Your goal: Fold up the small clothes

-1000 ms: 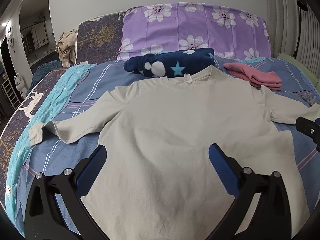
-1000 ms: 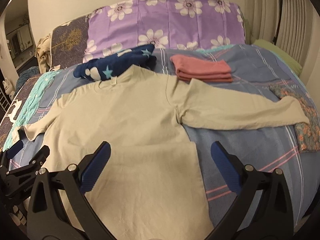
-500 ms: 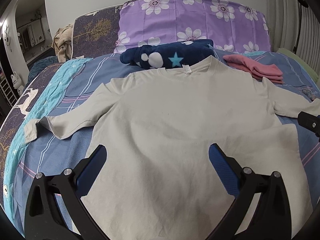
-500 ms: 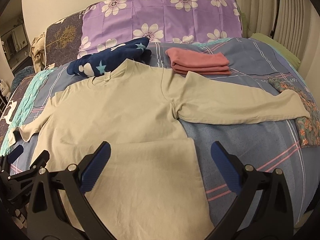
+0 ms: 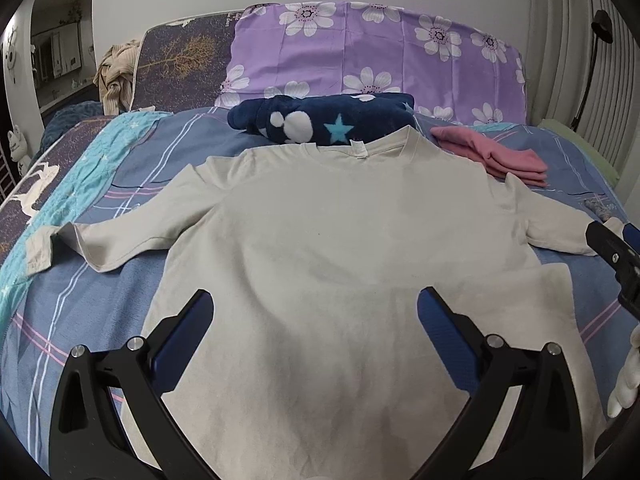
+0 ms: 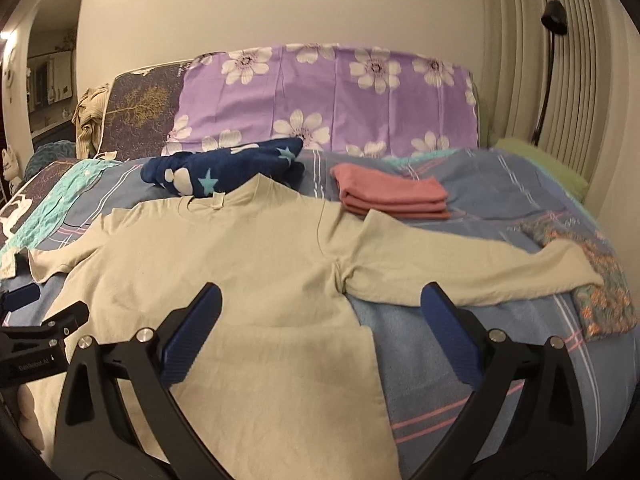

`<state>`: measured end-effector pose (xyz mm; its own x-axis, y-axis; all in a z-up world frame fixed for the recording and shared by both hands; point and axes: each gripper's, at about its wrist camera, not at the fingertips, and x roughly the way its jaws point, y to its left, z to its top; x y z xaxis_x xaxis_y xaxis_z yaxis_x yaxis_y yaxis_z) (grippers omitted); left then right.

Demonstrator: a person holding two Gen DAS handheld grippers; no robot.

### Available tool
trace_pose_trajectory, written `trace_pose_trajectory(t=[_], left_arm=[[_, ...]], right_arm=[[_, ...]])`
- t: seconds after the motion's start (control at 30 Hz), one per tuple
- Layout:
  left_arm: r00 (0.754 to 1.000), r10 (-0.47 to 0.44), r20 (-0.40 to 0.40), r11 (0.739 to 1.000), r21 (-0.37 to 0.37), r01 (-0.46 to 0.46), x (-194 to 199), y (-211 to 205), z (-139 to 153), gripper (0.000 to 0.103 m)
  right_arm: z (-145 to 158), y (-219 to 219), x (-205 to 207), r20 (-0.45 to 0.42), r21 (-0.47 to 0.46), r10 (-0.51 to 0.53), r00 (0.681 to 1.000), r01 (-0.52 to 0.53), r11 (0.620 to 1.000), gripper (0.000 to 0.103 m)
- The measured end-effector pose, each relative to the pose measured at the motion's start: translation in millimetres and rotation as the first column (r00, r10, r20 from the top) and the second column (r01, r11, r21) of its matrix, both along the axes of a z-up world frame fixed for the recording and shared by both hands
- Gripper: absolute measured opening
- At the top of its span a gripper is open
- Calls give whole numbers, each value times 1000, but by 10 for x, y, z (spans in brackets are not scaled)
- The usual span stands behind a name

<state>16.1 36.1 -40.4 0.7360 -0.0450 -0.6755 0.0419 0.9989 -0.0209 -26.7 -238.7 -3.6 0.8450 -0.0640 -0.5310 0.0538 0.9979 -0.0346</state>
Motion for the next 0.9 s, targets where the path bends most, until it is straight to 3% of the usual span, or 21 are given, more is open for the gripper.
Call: trace_pose_trajectory(t=[0.37,0.7,0.9], left_arm=[[1000,-18,4,1000,5,18,-3,-14,2,96],[999,-34,6,999,21,34,-37,-12,23,92],[999,-37,-14,999,17,37,-12,-11,4,91]], right_arm=[[-6,37,0,-21,17,27,999,-27,1000,94],[-42,38,52,-71,75,96,993,-90,993,57],[-69,47,71,-98,72,104,990,-97,993,53]])
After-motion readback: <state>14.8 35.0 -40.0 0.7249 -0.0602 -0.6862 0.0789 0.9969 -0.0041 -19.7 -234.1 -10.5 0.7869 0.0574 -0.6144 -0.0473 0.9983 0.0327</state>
